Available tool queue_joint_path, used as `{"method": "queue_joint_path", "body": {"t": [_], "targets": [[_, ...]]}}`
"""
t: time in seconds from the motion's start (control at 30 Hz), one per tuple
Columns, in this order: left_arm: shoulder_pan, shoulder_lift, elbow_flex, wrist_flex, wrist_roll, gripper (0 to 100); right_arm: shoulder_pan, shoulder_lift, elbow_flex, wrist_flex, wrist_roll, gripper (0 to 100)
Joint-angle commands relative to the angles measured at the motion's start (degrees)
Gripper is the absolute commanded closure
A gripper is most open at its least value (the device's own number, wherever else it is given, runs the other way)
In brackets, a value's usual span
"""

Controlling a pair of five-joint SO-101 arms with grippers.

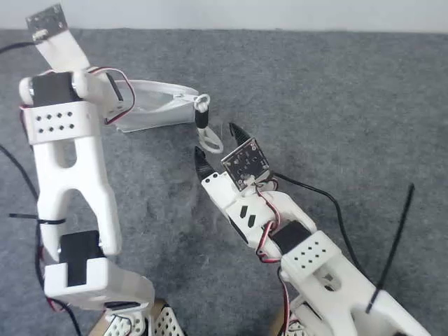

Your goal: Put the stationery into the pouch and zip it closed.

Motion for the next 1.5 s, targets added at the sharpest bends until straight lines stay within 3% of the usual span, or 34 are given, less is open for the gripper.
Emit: {"method": "queue_joint_path", "body": {"t": [0.0, 0.3, 0.6, 0.83, 1.1, 1.27, 1.47], "targets": [[1.14, -1.41, 0.04, -1.76, -0.26, 98, 0.75, 2.86, -0.62, -5.05, -0.53, 73.4], [1.14, -1.23, 0.13, -2.37, -0.26, 98, 4.35, 12.44, -2.37, -18.51, -0.44, 73.4], [1.05, -1.23, 0.13, -2.37, -0.35, 98, 4.09, 22.64, -10.11, -19.82, -0.53, 73.4], [1.14, -1.23, 0.13, -2.46, -0.35, 98, 4.09, 23.43, -10.73, -27.21, -0.18, 73.5], [1.14, -1.23, 0.13, -2.46, -0.35, 98, 4.35, 26.95, -14.51, -25.80, -0.26, 73.5], [1.14, -1.23, 0.13, -2.46, -0.35, 98, 4.44, 30.64, -15.30, -31.52, -0.09, 73.6], [1.14, -1.23, 0.13, -2.46, -0.35, 98, 4.53, 32.13, -15.12, -35.65, -0.09, 85.5]]}}
